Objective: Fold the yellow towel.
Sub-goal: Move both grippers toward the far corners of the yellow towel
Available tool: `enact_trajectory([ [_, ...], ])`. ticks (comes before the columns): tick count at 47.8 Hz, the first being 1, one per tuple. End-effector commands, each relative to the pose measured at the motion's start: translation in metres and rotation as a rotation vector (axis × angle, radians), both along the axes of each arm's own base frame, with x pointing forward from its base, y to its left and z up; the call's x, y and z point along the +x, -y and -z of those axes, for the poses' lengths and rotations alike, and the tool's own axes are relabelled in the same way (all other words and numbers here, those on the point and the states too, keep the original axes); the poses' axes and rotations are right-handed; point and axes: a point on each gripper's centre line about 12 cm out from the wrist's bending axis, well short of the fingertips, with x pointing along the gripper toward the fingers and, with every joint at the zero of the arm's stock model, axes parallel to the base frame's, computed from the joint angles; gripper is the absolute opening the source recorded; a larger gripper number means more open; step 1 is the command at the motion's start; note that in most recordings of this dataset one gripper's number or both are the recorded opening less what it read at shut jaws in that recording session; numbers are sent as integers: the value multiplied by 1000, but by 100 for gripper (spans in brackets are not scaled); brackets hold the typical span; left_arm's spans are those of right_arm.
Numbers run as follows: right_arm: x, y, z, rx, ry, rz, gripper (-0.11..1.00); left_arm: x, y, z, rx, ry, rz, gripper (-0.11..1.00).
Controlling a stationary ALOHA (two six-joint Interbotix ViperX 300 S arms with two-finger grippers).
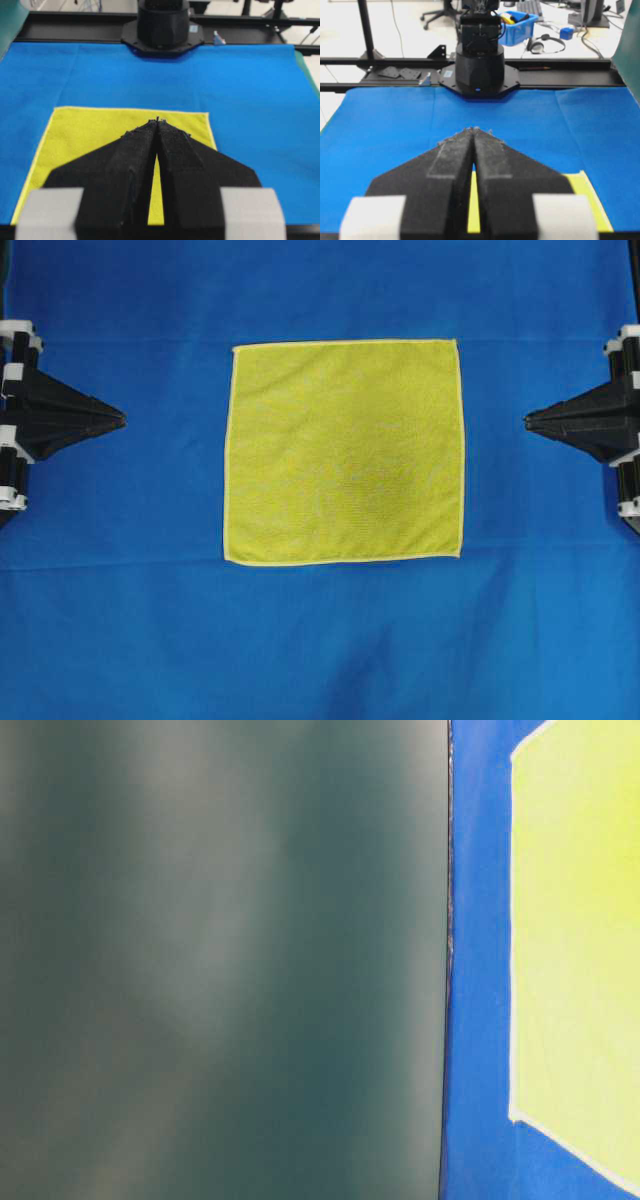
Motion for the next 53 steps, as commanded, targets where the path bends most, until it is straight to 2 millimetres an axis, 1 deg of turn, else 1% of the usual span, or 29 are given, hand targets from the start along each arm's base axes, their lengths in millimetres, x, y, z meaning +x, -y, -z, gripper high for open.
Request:
enact_trajectory([
  [1, 3, 4, -12, 1, 25, 21, 0, 6, 0, -7, -3, 14, -2, 0],
  [4, 6, 9, -8, 3, -12, 45, 0, 10, -1, -7, 0, 12, -6, 0],
  [7, 9, 20, -3, 14, -76, 94, 0, 15, -4, -4, 5, -2, -22, 0],
  [15, 17, 45, 14, 47, -210, 208, 0, 32, -23, 18, -5, -94, -102, 0],
  [27, 29, 87, 58, 103, -411, 366, 0, 52, -54, 45, -30, -198, -217, 1],
  [29, 31, 94, 65, 113, -442, 388, 0, 55, -59, 51, -32, -210, -232, 3],
  [30, 33, 98, 68, 118, -457, 398, 0, 57, -61, 53, -34, -213, -239, 5],
  [33, 36, 109, 78, 130, -503, 429, 1, 62, -69, 60, -38, -225, -264, 18],
  [37, 42, 125, 92, 149, -565, 471, 2, 70, -81, 73, -43, -246, -300, 43],
  [38, 43, 128, 95, 151, -577, 477, 4, 71, -85, 77, -45, -255, -309, 50],
  [41, 46, 138, 107, 164, -624, 497, 21, 78, -99, 90, -56, -291, -348, 68],
  [44, 50, 147, 119, 170, -668, 509, 39, 83, -111, 102, -68, -327, -380, 81],
  [46, 53, 152, 127, 171, -697, 514, 51, 88, -119, 111, -74, -352, -395, 85],
  [47, 55, 155, 133, 173, -716, 516, 57, 90, -123, 115, -80, -365, -405, 84],
  [48, 56, 158, 136, 174, -728, 517, 61, 91, -126, 120, -86, -380, -412, 84],
  [50, 59, 161, 142, 175, -751, 517, 64, 98, -134, 129, -93, -409, -427, 83],
  [53, 62, 166, 151, 178, -781, 519, 61, 105, -142, 141, -103, -440, -439, 83],
])
